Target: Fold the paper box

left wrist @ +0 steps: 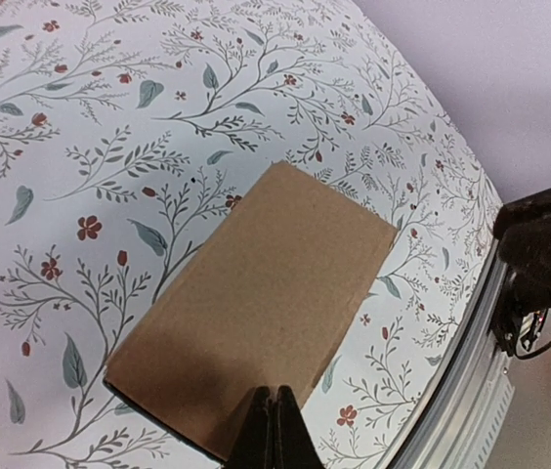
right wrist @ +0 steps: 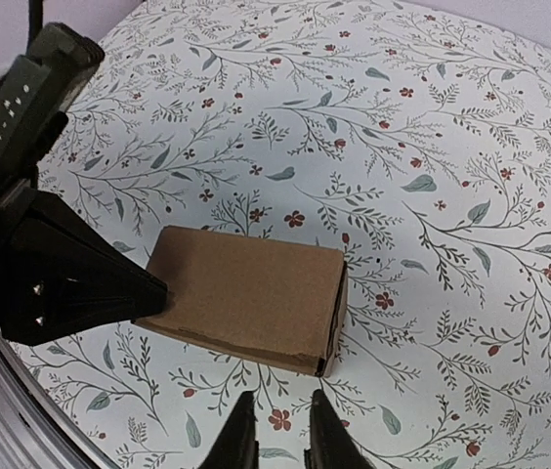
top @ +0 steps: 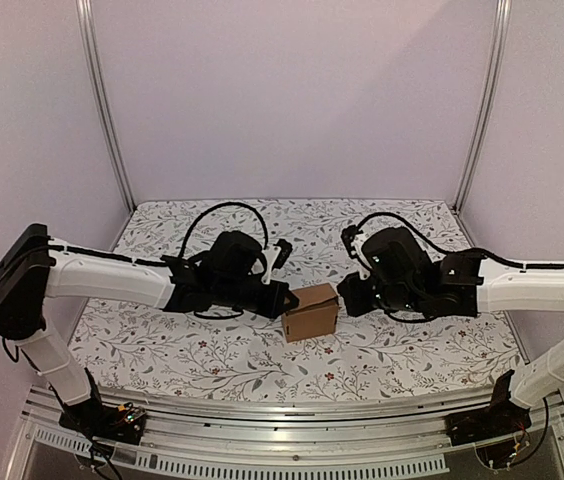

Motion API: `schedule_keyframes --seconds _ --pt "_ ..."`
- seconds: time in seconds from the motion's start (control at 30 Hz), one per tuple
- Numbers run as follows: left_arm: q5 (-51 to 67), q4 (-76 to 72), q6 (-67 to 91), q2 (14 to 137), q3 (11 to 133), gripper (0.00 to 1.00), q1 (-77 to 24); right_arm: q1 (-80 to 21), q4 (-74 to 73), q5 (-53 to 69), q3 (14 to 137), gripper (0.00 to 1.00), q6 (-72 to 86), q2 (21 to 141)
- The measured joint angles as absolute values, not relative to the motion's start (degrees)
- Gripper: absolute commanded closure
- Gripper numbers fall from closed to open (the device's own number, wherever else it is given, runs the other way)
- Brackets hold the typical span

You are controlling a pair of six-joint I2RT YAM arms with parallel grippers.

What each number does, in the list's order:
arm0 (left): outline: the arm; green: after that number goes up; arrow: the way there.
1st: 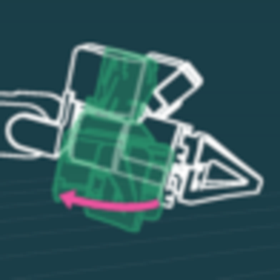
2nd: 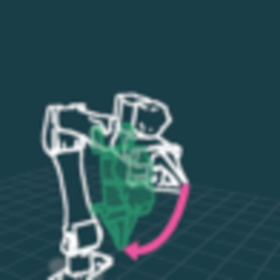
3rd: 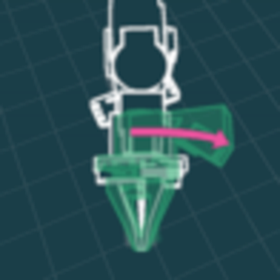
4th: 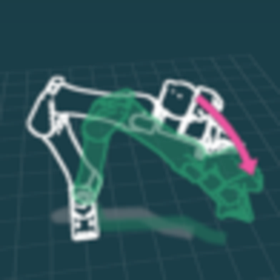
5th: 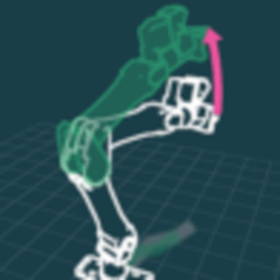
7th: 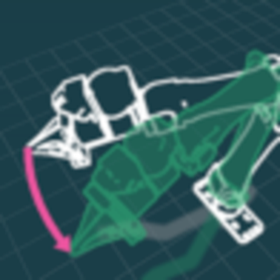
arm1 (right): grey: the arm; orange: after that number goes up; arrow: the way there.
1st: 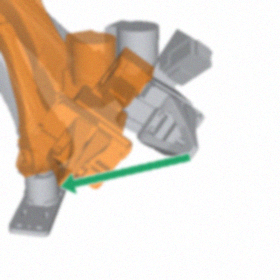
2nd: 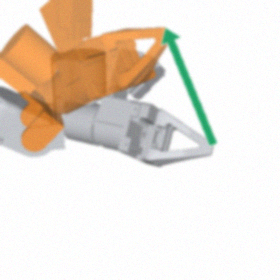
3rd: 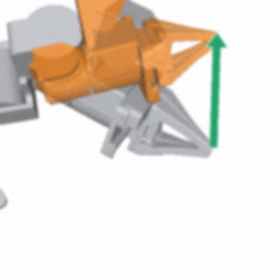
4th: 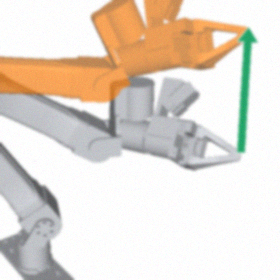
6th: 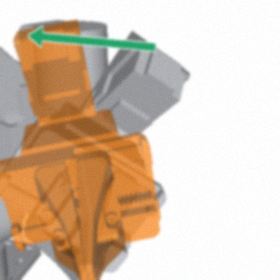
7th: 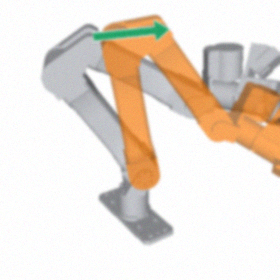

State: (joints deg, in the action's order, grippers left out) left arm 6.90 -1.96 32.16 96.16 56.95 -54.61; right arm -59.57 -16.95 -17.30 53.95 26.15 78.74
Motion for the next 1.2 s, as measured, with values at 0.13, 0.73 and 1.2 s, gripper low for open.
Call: schedule_keyframes --seconds 0.13,0.73,1.2 --pt "6.94 -2.02 32.16 96.68 56.95 1.00 -54.61 -58.37 -17.17 -17.37 57.91 1.00 25.17 79.33" --pt "6.90 -1.52 32.16 96.88 56.95 1.00 -54.63 -56.21 -8.60 -16.47 55.20 1.00 25.21 91.35" --pt "6.79 -1.02 32.12 96.88 57.14 1.00 -54.63 -56.14 -7.33 -16.38 54.92 1.00 26.35 90.06"
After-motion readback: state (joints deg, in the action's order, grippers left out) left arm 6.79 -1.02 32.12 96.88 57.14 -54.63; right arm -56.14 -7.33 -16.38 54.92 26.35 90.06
